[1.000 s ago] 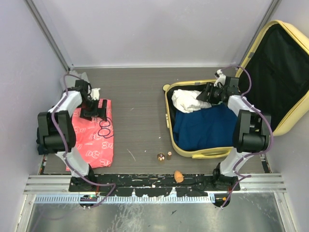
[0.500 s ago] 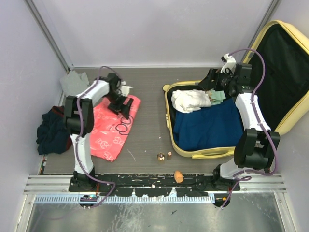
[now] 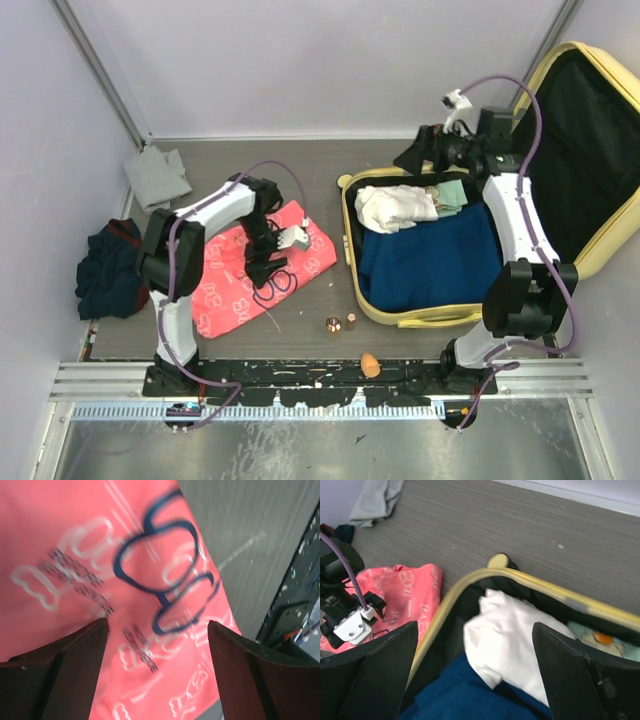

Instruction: Pack the luggage

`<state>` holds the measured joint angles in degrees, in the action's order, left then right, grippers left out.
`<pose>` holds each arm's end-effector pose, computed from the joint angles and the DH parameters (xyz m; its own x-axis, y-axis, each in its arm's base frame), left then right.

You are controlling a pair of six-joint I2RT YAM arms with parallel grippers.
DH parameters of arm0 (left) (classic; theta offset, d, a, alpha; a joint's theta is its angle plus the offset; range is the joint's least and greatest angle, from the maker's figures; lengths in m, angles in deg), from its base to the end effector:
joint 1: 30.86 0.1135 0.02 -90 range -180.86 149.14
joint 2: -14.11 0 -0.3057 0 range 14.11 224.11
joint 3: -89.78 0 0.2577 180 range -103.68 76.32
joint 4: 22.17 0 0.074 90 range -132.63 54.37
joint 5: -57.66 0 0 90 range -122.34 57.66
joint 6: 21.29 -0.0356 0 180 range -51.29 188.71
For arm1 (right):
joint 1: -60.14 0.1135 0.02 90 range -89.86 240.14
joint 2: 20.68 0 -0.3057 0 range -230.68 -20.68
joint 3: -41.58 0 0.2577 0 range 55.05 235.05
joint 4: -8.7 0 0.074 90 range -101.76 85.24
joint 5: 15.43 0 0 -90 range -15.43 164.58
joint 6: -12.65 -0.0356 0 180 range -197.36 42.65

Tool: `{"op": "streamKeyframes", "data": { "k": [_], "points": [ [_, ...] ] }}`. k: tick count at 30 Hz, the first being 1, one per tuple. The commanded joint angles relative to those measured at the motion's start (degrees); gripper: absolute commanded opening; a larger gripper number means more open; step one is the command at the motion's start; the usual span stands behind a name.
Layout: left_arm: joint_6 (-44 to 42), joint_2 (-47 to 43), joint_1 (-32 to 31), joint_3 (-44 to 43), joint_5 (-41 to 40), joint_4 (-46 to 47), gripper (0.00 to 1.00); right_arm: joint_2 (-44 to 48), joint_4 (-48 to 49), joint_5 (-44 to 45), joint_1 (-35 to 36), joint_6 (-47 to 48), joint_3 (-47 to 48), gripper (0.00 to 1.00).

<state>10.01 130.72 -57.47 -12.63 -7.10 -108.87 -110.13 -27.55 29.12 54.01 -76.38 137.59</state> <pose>0.3389 -0.1868 0.2193 -0.1715 0.9504 -0.2595 0.9232 0.0631 -0.3791 0.3597 -0.0131 0.3996 -0.4833 0.0400 -0.8746 -0.5489 0.7644 0.3382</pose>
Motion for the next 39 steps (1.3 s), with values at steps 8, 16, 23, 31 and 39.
{"op": "streamKeyframes", "data": {
  "k": [8, 16, 23, 31, 39],
  "points": [
    [11.38, -29.19, 12.07, 16.52, 3.05, 8.08, 0.81, -1.66, -5.75, 12.15, 23.20, 2.95, 3.70, 0.99],
    [6.19, -33.62, 17.48, 30.87, -7.70, 13.11, 0.64, -5.13, -3.90, 14.71, 32.44, 0.59, 1.93, 0.99],
    [-2.82, -21.08, 21.16, 27.35, -13.12, 19.40, 0.52, -8.36, -1.40, 18.32, 35.30, -3.44, -1.34, 0.99],
    [3.46, -4.95, 23.79, 9.04, -13.80, 21.20, 0.50, -12.72, 0.30, 24.29, 36.14, -9.53, -1.38, 1.00],
    [20.93, -16.88, 32.11, 7.59, 2.86, 15.09, 0.82, -20.58, 0.68, 30.51, 37.83, -19.64, 3.10, 1.00]
  ]
}}
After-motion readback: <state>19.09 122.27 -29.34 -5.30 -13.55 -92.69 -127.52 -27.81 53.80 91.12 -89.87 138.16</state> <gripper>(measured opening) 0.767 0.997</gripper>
